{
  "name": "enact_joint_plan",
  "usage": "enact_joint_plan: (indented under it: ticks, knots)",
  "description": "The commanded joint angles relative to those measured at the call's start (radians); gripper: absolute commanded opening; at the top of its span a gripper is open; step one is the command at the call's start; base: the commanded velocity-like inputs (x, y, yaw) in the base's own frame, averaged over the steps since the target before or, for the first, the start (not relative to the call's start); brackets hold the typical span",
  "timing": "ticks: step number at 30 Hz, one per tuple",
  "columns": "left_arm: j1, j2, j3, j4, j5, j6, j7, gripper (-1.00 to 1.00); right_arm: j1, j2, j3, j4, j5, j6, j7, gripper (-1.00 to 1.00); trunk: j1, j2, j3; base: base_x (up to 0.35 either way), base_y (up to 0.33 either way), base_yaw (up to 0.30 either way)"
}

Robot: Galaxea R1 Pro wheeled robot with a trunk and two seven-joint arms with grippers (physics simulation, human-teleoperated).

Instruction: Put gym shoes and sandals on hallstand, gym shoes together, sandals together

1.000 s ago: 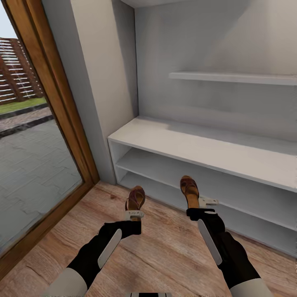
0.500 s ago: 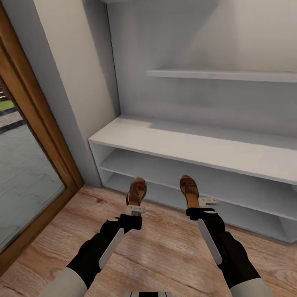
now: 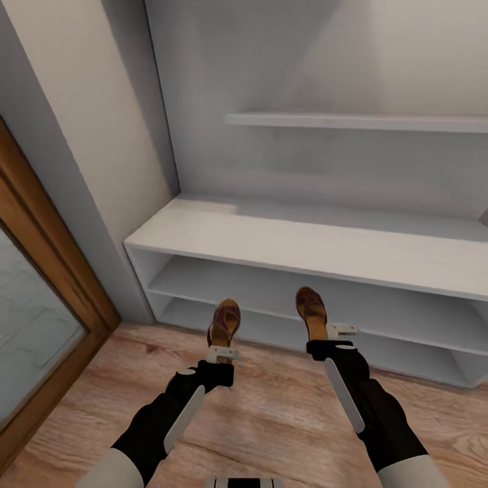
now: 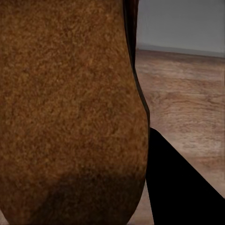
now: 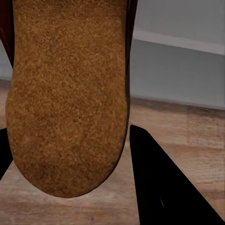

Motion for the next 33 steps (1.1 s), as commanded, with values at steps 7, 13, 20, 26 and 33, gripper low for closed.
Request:
enact_joint_plan:
  ticks: [7, 13, 20, 26, 33]
  knots:
    - [0.0, -0.002, -0.003, 0.004, -0.007, 0.001, 0.001, -1.0, 0.0, -0.001, -0.004, 0.008, -0.009, -0.007, 0.002, -1.0, 0.0, 0.0, 0.0, 0.295, 0.167, -0.009]
    - [-0.009, -0.008, -0.003, 0.044, -0.013, -0.001, 0.001, -1.0, 0.0, -0.002, -0.002, 0.018, -0.01, -0.013, 0.01, -1.0, 0.0, 0.0, 0.0, 0.31, 0.118, -0.001]
    - [0.031, 0.018, 0.02, 0.07, -0.026, -0.031, 0.005, -1.0, 0.04, 0.013, -0.005, 0.05, 0.013, -0.046, 0.023, -1.0, 0.0, 0.0, 0.0, 0.0, 0.0, 0.0]
    - [0.042, 0.018, 0.02, 0.07, -0.026, -0.031, 0.005, -1.0, 0.041, 0.013, -0.005, 0.05, 0.013, -0.06, 0.023, -1.0, 0.0, 0.0, 0.0, 0.0, 0.0, 0.0]
    - [0.042, 0.018, 0.02, 0.07, -0.026, -0.031, 0.005, -1.0, 0.041, 0.013, -0.005, 0.05, 0.013, -0.06, 0.023, -1.0, 0.0, 0.0, 0.0, 0.0, 0.0, 0.0]
